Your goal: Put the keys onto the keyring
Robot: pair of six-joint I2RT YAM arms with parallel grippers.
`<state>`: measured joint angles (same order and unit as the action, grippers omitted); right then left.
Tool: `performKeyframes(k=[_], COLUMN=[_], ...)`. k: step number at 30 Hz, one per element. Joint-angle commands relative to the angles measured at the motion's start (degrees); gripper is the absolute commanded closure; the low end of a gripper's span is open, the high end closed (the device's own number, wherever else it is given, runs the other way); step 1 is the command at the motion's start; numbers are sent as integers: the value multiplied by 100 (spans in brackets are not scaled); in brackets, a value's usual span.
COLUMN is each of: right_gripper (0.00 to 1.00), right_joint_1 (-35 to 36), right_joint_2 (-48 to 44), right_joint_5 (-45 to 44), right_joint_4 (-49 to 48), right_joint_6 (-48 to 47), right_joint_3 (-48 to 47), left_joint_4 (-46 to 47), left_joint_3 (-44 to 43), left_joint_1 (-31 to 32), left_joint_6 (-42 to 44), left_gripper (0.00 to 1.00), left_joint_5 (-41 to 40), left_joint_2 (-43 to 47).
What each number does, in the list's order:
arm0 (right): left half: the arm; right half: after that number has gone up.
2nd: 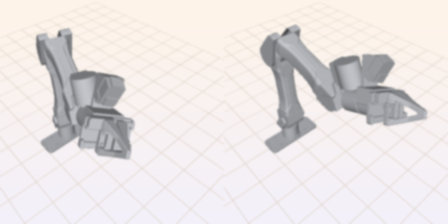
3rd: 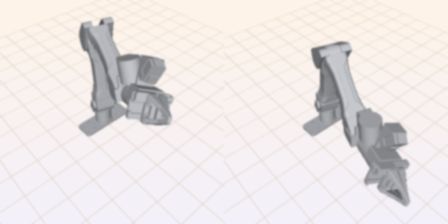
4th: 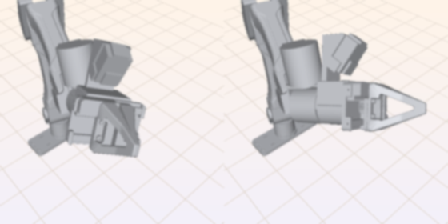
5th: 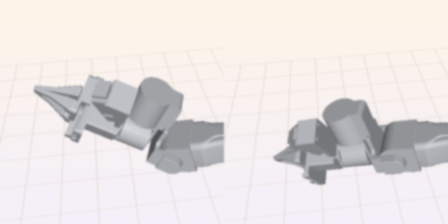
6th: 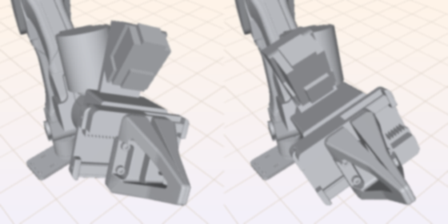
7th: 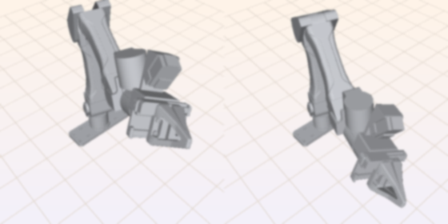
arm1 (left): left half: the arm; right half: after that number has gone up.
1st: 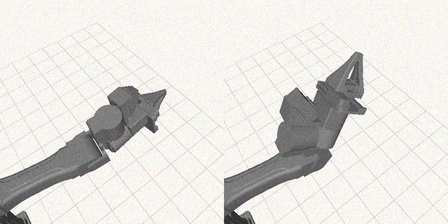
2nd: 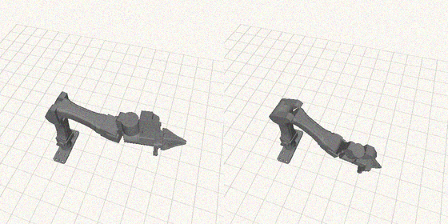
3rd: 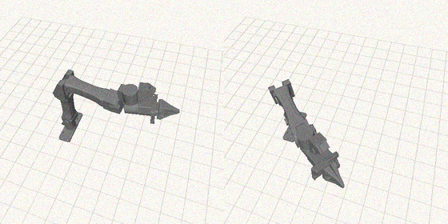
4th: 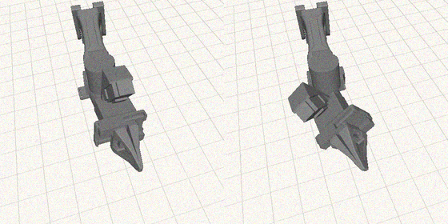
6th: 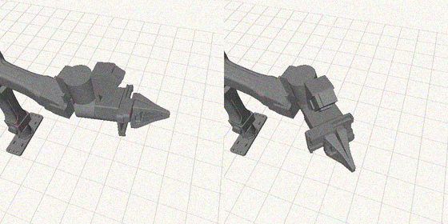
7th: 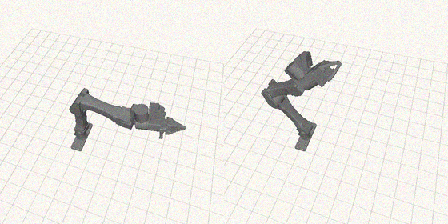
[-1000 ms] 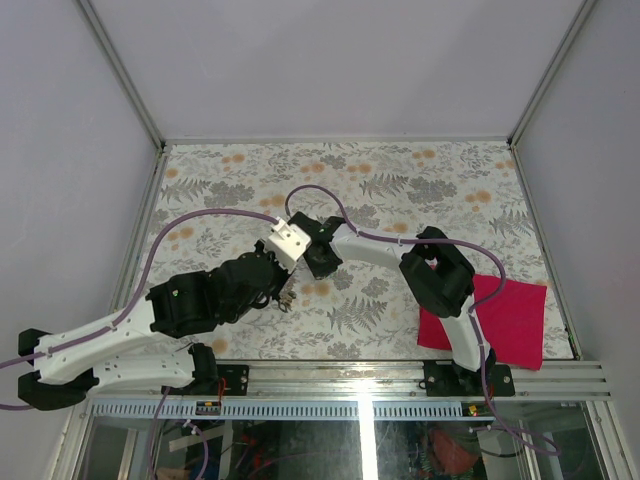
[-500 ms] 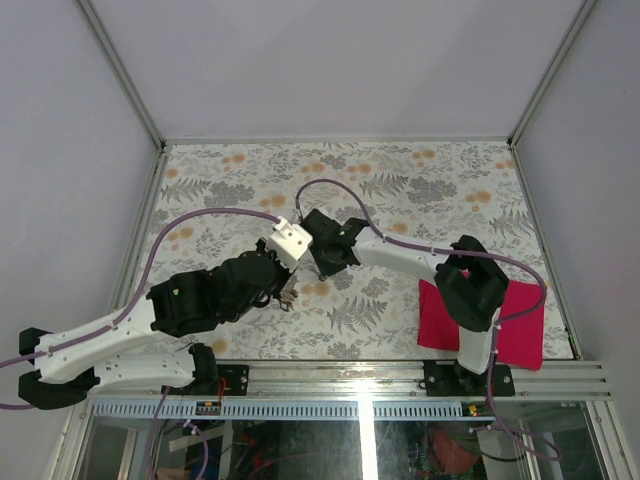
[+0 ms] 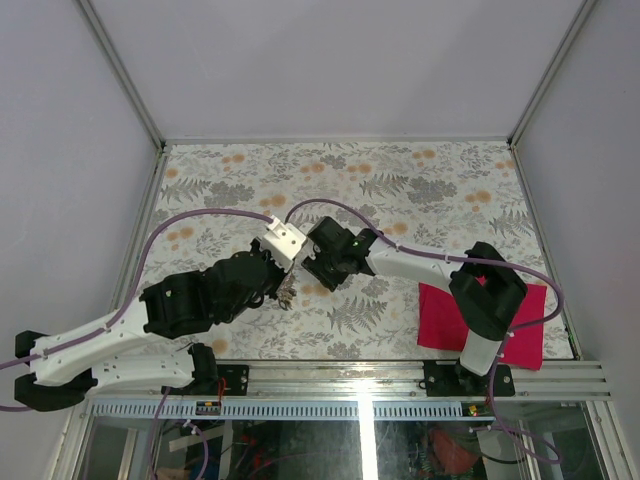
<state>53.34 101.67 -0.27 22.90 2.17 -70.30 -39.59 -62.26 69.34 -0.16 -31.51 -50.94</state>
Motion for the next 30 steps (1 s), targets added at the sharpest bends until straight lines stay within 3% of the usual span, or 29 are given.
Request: performKeyframes(k=[1, 11, 30], right_gripper=[49, 49, 53], right_joint_1=[-23, -16, -8], right_joint_2=[-205, -189, 374], right_joint_5=[483, 459, 237], right_joint_4=[-447, -1160, -1240], right_joint_6=[-1500, -2711, -3176], right_joint_3=[90, 576, 506], left_joint_4=[109, -29, -86], left_joint_3=[-222, -287, -316], left_joint_1=[7, 3, 6], left_joint_6=[74, -10, -23], left_gripper=[100, 100, 100], left_joint_5=[-146, -153, -176], left_joint_2=[152, 193, 141])
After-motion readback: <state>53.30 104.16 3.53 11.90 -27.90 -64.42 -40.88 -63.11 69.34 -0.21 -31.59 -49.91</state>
